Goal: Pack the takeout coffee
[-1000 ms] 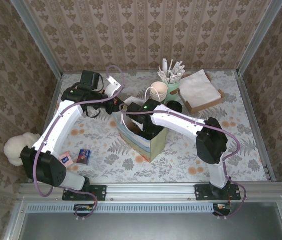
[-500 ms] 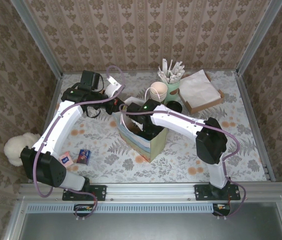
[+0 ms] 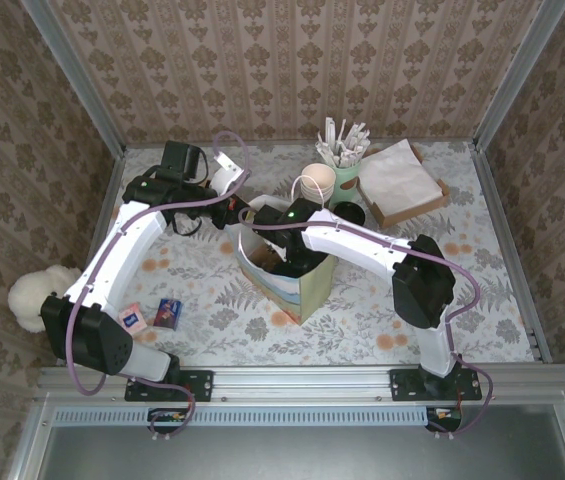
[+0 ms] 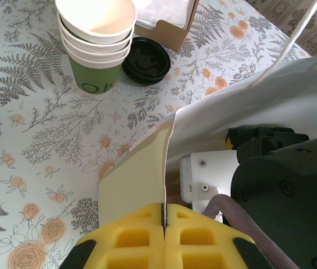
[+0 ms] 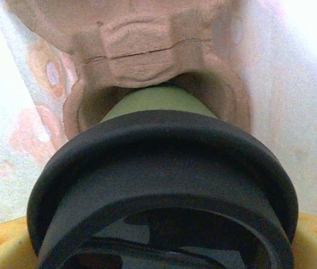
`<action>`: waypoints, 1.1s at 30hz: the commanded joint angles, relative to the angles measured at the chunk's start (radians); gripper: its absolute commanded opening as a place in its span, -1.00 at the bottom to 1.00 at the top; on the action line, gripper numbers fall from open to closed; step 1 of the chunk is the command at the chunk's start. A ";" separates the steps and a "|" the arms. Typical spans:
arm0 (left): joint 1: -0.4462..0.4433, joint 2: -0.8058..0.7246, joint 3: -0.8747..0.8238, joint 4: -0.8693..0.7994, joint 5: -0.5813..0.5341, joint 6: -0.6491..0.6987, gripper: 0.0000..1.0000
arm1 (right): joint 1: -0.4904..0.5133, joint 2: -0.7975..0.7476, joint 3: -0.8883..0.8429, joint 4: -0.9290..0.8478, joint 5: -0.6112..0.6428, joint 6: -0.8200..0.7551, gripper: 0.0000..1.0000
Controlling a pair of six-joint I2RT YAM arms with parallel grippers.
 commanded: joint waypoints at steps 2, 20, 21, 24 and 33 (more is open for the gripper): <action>-0.022 -0.039 -0.007 -0.008 0.040 0.006 -1.00 | -0.015 -0.006 0.026 -0.006 0.021 0.013 0.80; -0.023 -0.038 -0.010 -0.008 0.034 0.007 -1.00 | -0.015 -0.029 0.037 -0.004 0.036 0.013 1.00; -0.023 -0.038 -0.009 -0.007 0.035 0.007 -1.00 | -0.014 -0.032 0.037 -0.001 0.038 0.015 1.00; -0.023 -0.037 -0.009 -0.007 0.035 0.007 -1.00 | -0.014 -0.042 0.039 0.009 0.045 0.018 1.00; -0.023 -0.037 -0.009 -0.008 0.034 0.009 -1.00 | -0.014 -0.082 0.043 0.027 0.064 0.006 1.00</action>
